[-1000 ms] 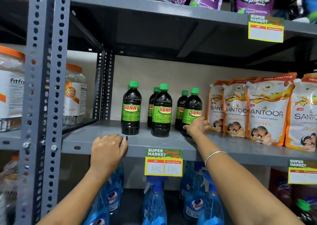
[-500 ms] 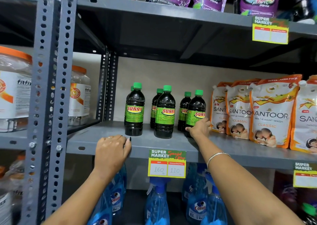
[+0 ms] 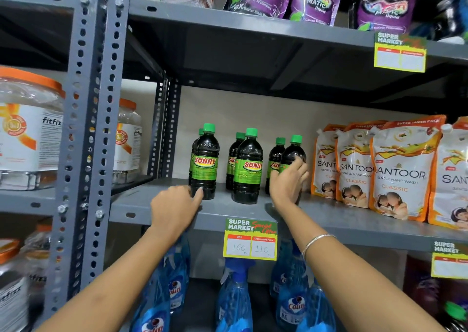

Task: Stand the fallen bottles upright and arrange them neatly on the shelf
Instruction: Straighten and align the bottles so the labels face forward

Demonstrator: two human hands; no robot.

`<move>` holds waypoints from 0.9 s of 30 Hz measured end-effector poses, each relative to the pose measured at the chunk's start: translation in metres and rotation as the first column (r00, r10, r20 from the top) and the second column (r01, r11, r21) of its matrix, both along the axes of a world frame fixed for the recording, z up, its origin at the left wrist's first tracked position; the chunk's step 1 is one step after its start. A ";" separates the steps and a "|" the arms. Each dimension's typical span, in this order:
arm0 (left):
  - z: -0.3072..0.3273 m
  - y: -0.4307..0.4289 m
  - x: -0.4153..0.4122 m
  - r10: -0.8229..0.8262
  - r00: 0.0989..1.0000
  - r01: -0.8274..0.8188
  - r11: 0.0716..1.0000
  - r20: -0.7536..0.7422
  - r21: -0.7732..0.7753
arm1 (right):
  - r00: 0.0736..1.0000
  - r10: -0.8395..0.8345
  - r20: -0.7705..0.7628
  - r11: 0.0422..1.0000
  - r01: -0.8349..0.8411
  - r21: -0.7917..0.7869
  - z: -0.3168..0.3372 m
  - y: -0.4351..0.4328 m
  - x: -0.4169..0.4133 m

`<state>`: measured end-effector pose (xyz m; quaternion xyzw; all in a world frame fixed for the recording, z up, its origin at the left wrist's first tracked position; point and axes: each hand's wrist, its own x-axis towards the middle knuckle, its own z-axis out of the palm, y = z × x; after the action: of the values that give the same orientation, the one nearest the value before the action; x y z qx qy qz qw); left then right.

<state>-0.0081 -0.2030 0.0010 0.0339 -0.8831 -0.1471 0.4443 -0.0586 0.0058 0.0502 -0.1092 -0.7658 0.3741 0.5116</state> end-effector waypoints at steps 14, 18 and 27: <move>0.033 0.028 -0.069 -0.372 0.917 0.209 0.754 0.143 0.623 | 0.865 0.328 0.380 0.938 -0.251 -0.237 -0.012 -0.052 -0.019; 0.034 0.024 -0.074 -0.357 0.923 0.197 0.759 0.144 0.621 | 0.872 0.311 0.378 0.943 -0.236 -0.233 -0.010 -0.051 -0.019; 0.034 0.007 -0.067 -0.357 0.928 0.217 0.748 0.105 0.627 | 0.872 0.301 0.385 0.948 -0.230 -0.220 -0.007 -0.059 -0.010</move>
<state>-0.0754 -0.1963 0.0348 0.0530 -0.8269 -0.4834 0.2824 -0.0685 -0.0528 0.0431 -0.1220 -0.8302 0.4722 0.2701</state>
